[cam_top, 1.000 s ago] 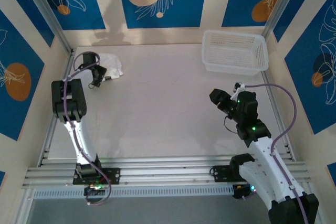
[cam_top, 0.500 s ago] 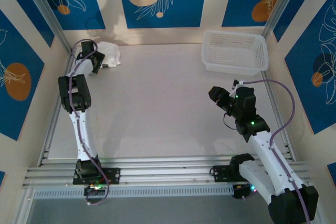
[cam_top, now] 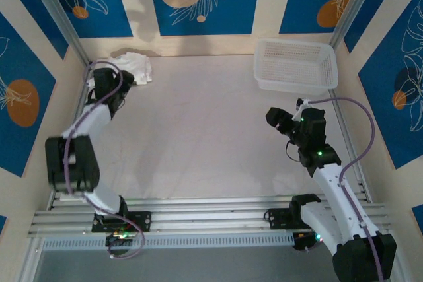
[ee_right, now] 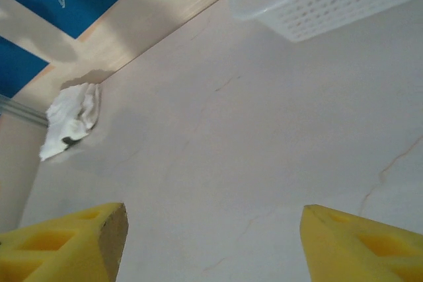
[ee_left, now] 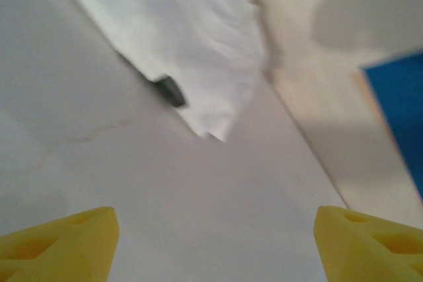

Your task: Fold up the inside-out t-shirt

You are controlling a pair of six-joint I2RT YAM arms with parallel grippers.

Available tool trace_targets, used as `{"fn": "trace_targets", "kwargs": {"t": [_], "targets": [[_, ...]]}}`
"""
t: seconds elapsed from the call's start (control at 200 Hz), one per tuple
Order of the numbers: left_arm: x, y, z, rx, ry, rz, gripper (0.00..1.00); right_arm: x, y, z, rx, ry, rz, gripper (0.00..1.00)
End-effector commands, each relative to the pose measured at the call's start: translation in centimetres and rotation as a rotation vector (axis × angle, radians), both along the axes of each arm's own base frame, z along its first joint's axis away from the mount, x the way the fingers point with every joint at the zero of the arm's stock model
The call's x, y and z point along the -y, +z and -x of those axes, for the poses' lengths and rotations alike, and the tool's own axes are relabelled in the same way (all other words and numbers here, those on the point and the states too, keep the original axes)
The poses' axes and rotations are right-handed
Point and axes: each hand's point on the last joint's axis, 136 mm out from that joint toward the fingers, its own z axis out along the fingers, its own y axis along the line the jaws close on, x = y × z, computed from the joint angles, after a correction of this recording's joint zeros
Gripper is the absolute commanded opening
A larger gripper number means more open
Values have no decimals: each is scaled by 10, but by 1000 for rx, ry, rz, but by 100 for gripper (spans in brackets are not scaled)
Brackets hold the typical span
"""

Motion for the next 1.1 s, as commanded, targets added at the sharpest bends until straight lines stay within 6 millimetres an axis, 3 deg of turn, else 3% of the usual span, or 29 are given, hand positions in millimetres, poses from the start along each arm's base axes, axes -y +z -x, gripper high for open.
{"fn": "trace_targets", "kwargs": {"t": [0.0, 0.135, 0.22, 0.375, 0.48, 0.53, 0.625, 0.675, 0.765, 0.845, 0.925, 0.98, 1.04, 1.095], "targets": [[28, 8, 43, 36, -83, -157, 80, 29, -10, -14, 24, -72, 196, 72], [50, 26, 93, 116, -159, -459, 92, 52, -42, -26, 13, -107, 375, 75], [51, 22, 114, 137, -190, -616, 99, 59, -56, -34, 59, -128, 449, 75], [50, -4, 126, 129, -249, -794, 99, 70, -93, -50, 71, -155, 549, 78], [50, -21, 130, 132, -314, -920, 99, 60, -92, -73, 121, -91, 578, 86], [50, -24, 130, 163, -328, -966, 99, 53, -90, -81, 165, -71, 562, 100], [49, -23, 136, 178, -353, -1017, 99, 43, -110, -94, 234, -18, 520, 99], [43, -21, 138, 179, -332, -1051, 99, 42, -114, -87, 186, 13, 508, 99], [31, -16, 135, 191, -298, -1060, 99, 48, -114, -89, 198, 10, 463, 99], [23, -22, 120, 244, -300, -994, 99, 52, -112, -90, 198, -31, 482, 99], [16, -46, 93, 248, -334, -953, 99, 53, -111, -87, 196, -82, 545, 99], [16, -71, 79, 141, -410, -910, 98, 51, -113, -89, 185, -65, 540, 99], [22, -95, 79, 184, -430, -908, 99, 52, -113, -90, 179, -51, 513, 99], [19, -98, 77, 220, -399, -911, 99, 54, -114, -89, 171, -52, 505, 99]]}}
